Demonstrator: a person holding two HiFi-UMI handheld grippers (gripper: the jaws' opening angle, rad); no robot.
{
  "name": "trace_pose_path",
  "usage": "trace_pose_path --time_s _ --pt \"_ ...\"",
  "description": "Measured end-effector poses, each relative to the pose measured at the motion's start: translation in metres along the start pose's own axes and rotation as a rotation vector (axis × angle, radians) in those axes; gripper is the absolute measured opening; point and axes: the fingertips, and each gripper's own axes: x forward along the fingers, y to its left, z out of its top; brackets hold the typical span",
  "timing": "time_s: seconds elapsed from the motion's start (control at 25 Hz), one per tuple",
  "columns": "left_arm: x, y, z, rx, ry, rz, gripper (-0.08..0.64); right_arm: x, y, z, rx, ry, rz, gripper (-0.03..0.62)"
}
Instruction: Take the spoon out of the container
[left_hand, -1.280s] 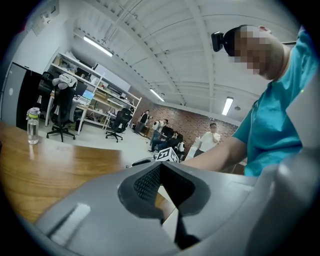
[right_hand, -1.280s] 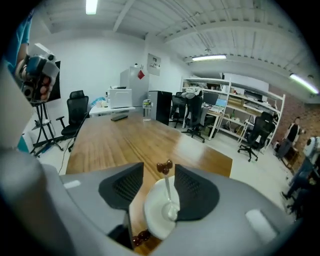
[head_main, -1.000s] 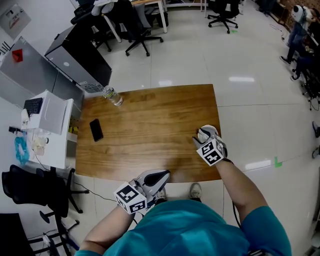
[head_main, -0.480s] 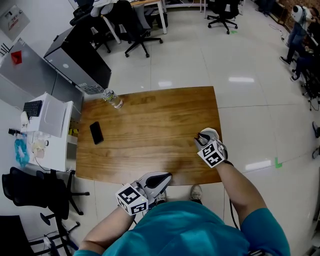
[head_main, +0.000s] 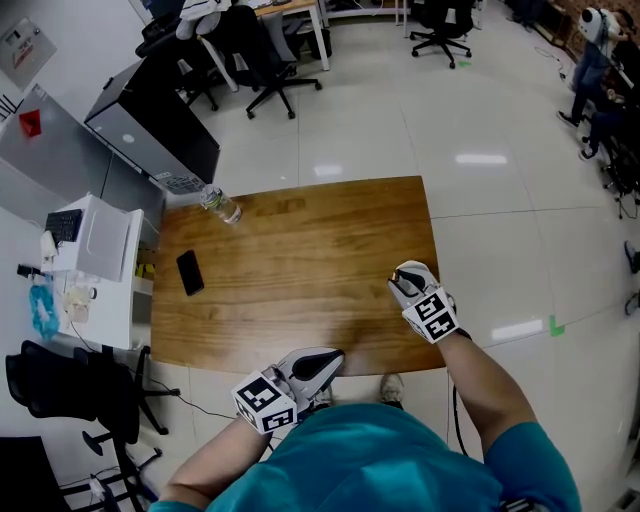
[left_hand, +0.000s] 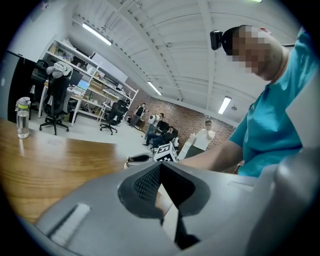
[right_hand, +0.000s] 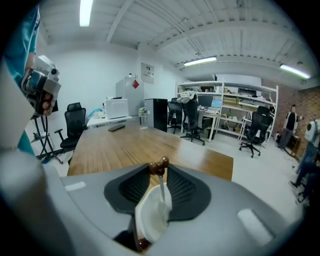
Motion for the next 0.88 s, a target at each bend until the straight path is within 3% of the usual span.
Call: trace_pose_path --time_s 0.2,0.6,0.88 --pt "-0.003 -0.004 0.013 0.01 -0.016 -0.004 -0.003 -0.043 0.006 0.051 0.068 -0.132 0.04 0.097" --pt "-0.007 -0.047 0.065 0.055 -0.133 0.017 -0.003 -0.203 0.045 0.213 0.038 -0.413 0.179 0.101" --pt "-0.018 -0.108 0.071 0.118 -0.213 0.036 -0.003 -0.31 0.118 0.242 -0.013 -0.494 0.308 0.101"
